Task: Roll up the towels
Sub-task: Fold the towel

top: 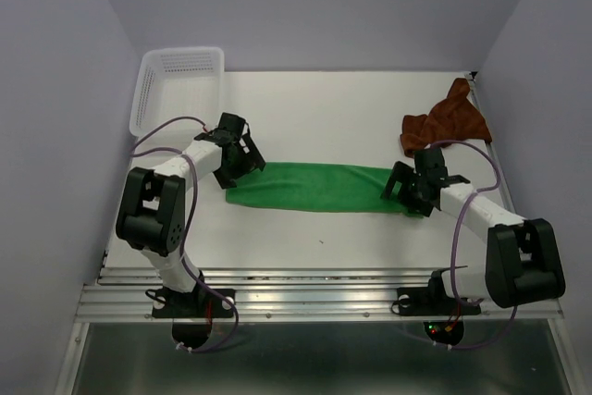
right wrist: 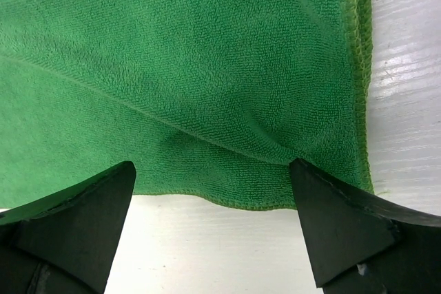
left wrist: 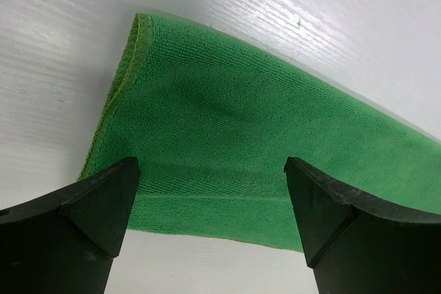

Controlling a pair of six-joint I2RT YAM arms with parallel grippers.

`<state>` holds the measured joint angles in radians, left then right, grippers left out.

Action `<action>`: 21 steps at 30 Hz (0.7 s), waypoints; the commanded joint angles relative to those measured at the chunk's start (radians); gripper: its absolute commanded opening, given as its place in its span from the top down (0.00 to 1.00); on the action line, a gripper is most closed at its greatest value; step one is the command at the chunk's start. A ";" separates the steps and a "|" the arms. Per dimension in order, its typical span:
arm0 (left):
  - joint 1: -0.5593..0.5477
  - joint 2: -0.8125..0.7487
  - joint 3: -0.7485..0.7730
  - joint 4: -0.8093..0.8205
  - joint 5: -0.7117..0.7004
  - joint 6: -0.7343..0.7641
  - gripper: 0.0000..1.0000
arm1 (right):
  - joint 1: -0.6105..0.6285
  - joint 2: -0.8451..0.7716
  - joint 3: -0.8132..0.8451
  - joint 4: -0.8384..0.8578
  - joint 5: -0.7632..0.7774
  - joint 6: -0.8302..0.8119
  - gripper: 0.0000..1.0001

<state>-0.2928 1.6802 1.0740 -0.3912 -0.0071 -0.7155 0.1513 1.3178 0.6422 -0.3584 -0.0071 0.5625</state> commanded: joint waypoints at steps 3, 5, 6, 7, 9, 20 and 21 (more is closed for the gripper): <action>0.007 0.030 -0.011 0.023 0.001 0.013 0.01 | -0.004 0.000 0.014 -0.047 0.052 -0.012 0.00; 0.011 0.041 -0.014 0.026 0.001 0.017 0.01 | -0.004 -0.051 0.042 -0.066 0.079 -0.033 0.00; 0.015 0.049 -0.013 0.028 0.001 0.019 0.01 | -0.004 -0.067 0.068 -0.070 0.091 -0.038 0.00; 0.017 0.052 -0.016 0.031 0.002 0.024 0.01 | -0.004 -0.083 0.082 -0.079 0.108 -0.047 0.00; 0.020 0.055 -0.025 0.035 0.001 0.025 0.01 | -0.004 -0.116 0.102 -0.086 0.122 -0.047 0.00; 0.063 0.058 -0.063 0.037 -0.024 0.062 0.01 | -0.123 -0.059 0.105 -0.108 0.202 -0.044 0.00; 0.064 0.055 -0.063 0.038 -0.024 0.067 0.01 | -0.124 -0.048 0.102 -0.102 0.200 -0.050 0.00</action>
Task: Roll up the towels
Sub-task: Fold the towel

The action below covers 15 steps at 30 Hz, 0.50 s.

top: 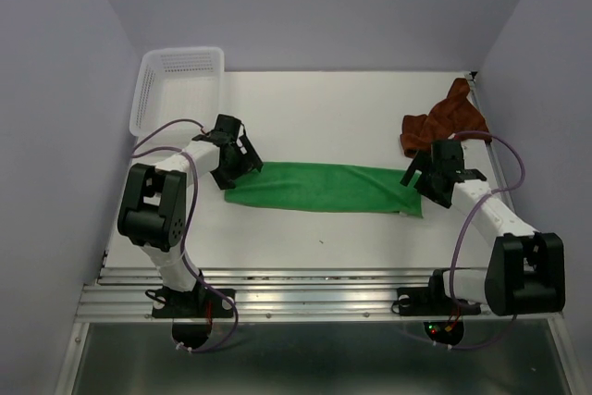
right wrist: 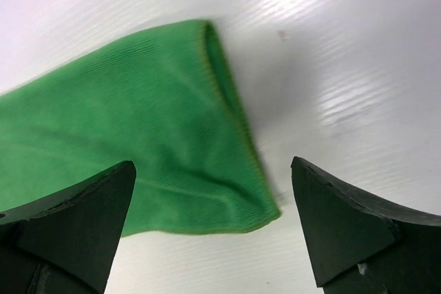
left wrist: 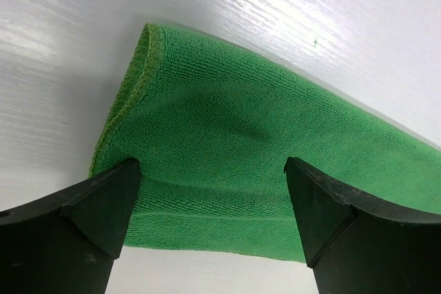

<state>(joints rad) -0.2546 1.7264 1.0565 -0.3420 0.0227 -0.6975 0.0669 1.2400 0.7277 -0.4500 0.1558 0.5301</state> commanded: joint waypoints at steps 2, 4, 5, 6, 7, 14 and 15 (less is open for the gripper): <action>0.028 0.010 -0.046 -0.011 -0.055 0.055 0.01 | -0.050 0.061 0.015 0.010 0.034 -0.035 0.00; 0.028 0.015 -0.041 -0.009 -0.049 0.058 0.01 | -0.061 0.085 0.015 0.019 0.019 -0.041 0.01; 0.028 0.016 -0.038 -0.011 -0.050 0.058 0.01 | -0.061 0.096 0.012 0.025 0.013 -0.039 0.06; 0.028 0.021 -0.033 -0.012 -0.050 0.059 0.01 | -0.061 0.117 0.001 0.039 -0.001 -0.039 0.09; 0.028 0.022 -0.030 -0.014 -0.049 0.061 0.01 | -0.061 0.127 -0.005 0.049 -0.012 -0.041 0.11; 0.028 0.019 -0.027 -0.020 -0.061 0.061 0.01 | -0.061 0.206 -0.030 0.120 -0.072 -0.073 0.34; 0.028 0.016 -0.030 -0.022 -0.073 0.059 0.01 | -0.061 0.216 -0.028 0.120 -0.075 -0.074 0.35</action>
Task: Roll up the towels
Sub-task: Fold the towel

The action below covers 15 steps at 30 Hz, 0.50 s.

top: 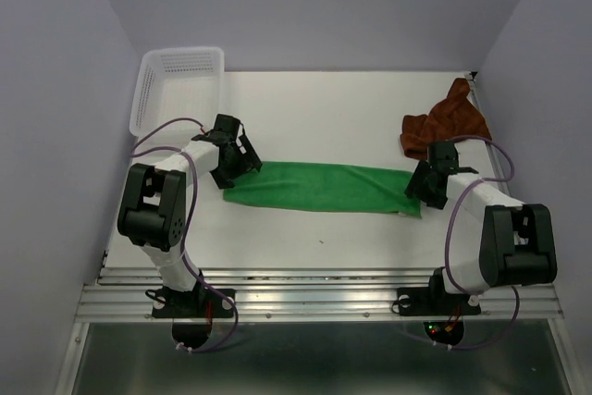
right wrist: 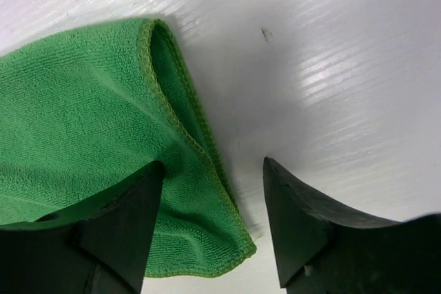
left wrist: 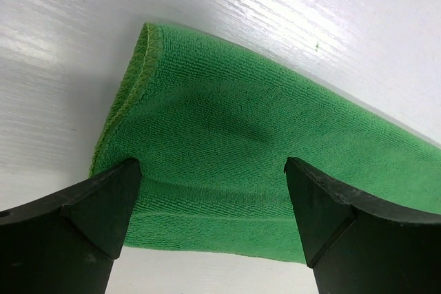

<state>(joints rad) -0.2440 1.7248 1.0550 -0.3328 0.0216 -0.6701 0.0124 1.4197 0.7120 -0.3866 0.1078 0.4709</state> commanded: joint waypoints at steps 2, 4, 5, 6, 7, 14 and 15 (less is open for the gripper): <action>0.018 0.013 -0.029 -0.034 -0.080 0.030 0.01 | -0.006 0.064 -0.011 0.058 -0.026 -0.015 0.40; 0.020 0.013 -0.032 -0.032 -0.083 0.030 0.01 | -0.006 0.085 -0.009 0.069 -0.023 -0.017 0.59; 0.022 0.013 -0.032 -0.032 -0.084 0.030 0.01 | -0.006 0.090 -0.009 0.071 -0.025 -0.020 0.65; 0.022 0.015 -0.033 -0.032 -0.087 0.030 0.01 | -0.006 0.094 -0.005 0.072 -0.025 -0.021 0.69; 0.022 0.016 -0.033 -0.034 -0.091 0.030 0.01 | -0.006 0.097 -0.002 0.074 -0.025 -0.025 0.73; 0.026 0.009 -0.032 -0.041 -0.121 0.030 0.01 | -0.006 0.082 0.044 0.075 0.016 -0.097 0.96; 0.026 0.007 -0.032 -0.043 -0.121 0.030 0.01 | -0.006 0.076 0.050 0.063 0.030 -0.107 0.99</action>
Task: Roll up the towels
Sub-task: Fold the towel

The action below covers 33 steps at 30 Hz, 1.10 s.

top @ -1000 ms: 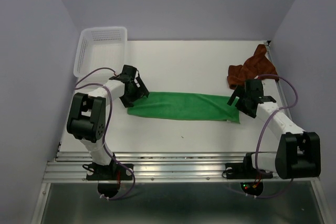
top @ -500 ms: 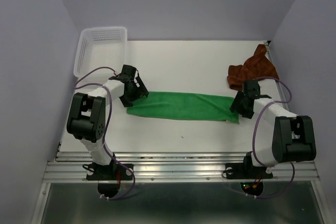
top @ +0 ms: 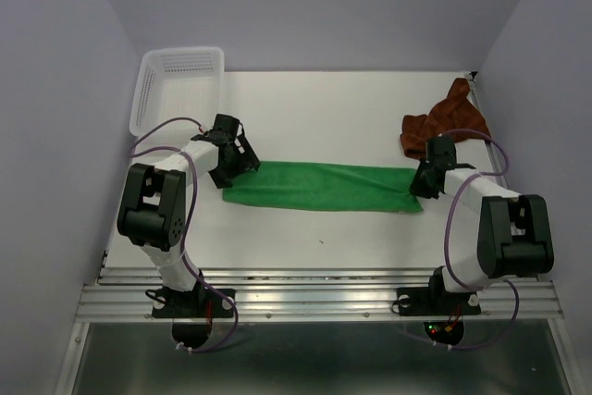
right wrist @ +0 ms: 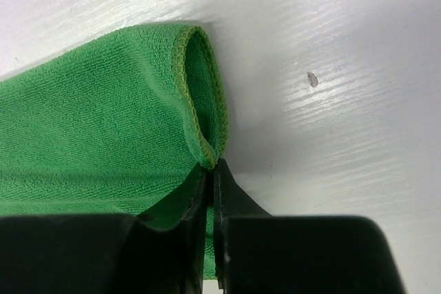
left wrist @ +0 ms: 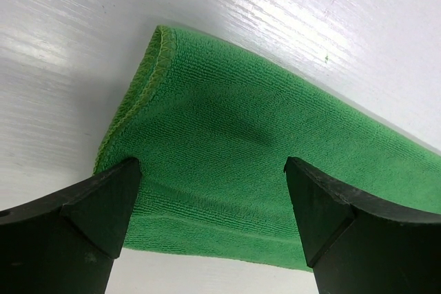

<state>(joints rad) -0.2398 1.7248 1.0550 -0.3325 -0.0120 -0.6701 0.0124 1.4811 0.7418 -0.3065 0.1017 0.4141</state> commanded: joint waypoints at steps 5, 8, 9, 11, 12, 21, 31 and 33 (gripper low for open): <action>0.022 -0.005 -0.030 -0.046 -0.091 0.030 0.01 | -0.006 -0.019 0.067 -0.072 0.032 -0.061 0.99; 0.017 -0.027 -0.030 -0.030 -0.057 0.032 0.01 | -0.006 -0.042 0.073 -0.080 -0.031 -0.081 0.99; 0.011 -0.046 -0.029 -0.023 -0.030 0.033 0.01 | -0.006 -0.048 0.074 -0.079 -0.066 -0.086 0.99; -0.006 -0.063 -0.023 -0.013 -0.019 0.029 0.01 | 0.010 -0.073 0.071 -0.068 -0.100 -0.095 0.99; -0.013 -0.076 -0.018 -0.014 -0.016 0.027 0.01 | 0.023 -0.084 0.071 -0.063 -0.132 -0.097 0.99; -0.023 -0.057 -0.010 -0.005 -0.014 0.017 0.01 | 0.090 -0.165 0.123 -0.077 -0.139 -0.057 0.99; -0.061 -0.007 -0.041 0.024 -0.019 -0.025 0.01 | 0.090 -0.151 0.198 -0.160 0.048 -0.078 0.99; -0.087 0.001 -0.044 0.030 -0.011 -0.049 0.01 | 0.090 -0.147 0.205 -0.167 0.079 -0.092 0.99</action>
<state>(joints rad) -0.2821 1.7111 1.0382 -0.3149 -0.0349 -0.6765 0.1043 1.3369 0.8955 -0.4477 0.0822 0.3500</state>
